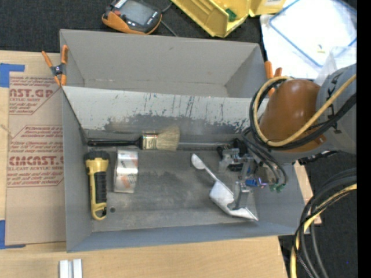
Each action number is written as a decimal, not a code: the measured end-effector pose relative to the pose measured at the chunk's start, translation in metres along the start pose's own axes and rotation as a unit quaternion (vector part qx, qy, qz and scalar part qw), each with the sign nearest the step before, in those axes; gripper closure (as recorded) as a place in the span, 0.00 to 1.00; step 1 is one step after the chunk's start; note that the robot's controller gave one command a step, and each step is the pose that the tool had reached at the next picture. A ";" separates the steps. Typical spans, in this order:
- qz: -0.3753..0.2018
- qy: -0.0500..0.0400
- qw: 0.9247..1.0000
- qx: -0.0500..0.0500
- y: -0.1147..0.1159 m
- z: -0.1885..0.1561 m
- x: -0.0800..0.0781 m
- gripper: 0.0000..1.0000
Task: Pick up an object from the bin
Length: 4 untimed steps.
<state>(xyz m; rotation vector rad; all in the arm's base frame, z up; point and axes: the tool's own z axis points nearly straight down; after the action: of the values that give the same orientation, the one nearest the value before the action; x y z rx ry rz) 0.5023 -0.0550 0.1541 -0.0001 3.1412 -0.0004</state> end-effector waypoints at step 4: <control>0.181 -0.001 0.984 0.000 -0.014 0.084 0.019 0.00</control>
Offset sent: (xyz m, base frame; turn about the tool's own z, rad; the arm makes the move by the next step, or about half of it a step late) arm -0.0176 -0.0230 -0.0443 0.3159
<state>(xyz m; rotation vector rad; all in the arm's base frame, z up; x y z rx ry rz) 0.4829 -0.0692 0.0698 0.5671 3.0878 0.0008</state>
